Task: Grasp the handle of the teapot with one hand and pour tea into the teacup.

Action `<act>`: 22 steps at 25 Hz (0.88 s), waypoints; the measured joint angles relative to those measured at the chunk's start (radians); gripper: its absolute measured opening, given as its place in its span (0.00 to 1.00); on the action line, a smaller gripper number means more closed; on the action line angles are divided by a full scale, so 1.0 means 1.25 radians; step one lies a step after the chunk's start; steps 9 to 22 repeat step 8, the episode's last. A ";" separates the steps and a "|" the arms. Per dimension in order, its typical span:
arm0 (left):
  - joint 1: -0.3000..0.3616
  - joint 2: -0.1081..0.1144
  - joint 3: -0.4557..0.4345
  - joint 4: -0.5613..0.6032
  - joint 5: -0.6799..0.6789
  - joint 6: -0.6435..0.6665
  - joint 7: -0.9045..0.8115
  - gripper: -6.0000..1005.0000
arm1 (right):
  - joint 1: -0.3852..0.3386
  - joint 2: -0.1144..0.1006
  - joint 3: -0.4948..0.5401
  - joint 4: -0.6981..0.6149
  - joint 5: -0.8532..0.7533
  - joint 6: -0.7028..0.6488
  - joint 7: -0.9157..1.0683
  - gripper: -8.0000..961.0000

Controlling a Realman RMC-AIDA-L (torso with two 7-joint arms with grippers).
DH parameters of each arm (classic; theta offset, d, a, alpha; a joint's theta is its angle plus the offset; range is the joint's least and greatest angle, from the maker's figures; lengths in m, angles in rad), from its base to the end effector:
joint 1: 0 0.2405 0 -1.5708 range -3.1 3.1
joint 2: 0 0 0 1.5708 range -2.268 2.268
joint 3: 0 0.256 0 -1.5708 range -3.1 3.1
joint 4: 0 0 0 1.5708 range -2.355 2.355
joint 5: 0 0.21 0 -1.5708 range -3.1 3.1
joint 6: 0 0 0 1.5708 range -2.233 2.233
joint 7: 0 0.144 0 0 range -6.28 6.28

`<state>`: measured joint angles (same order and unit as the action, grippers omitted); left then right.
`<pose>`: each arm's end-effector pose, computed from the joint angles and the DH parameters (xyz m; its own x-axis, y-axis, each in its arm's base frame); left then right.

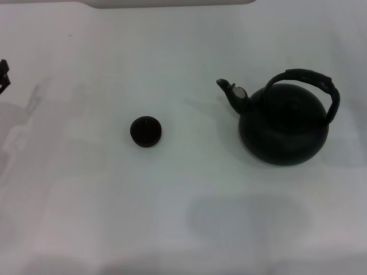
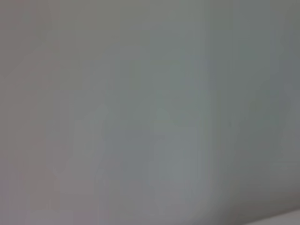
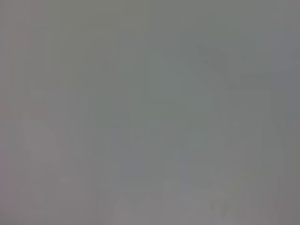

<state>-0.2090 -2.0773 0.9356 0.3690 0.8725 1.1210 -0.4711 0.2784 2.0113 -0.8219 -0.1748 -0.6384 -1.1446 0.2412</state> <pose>-0.3808 0.2859 0.0290 0.7962 0.0539 0.6026 0.5966 -0.2351 -0.7673 0.4112 0.2876 0.0669 0.8270 -0.0287 -0.5615 -0.5607 0.0302 -0.8275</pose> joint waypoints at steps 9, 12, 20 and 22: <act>-0.006 0.003 0.005 -0.019 -0.010 0.019 -0.045 0.84 | 0.005 0.001 0.002 0.004 -0.002 -0.001 -0.003 0.85; -0.006 0.003 0.005 -0.019 -0.010 0.019 -0.045 0.84 | 0.005 0.001 0.002 0.004 -0.002 -0.001 -0.003 0.85; -0.006 0.003 0.005 -0.019 -0.010 0.019 -0.045 0.84 | 0.005 0.001 0.002 0.004 -0.002 -0.001 -0.003 0.85; -0.006 0.003 0.005 -0.019 -0.010 0.019 -0.045 0.84 | 0.005 0.001 0.002 0.004 -0.002 -0.001 -0.003 0.85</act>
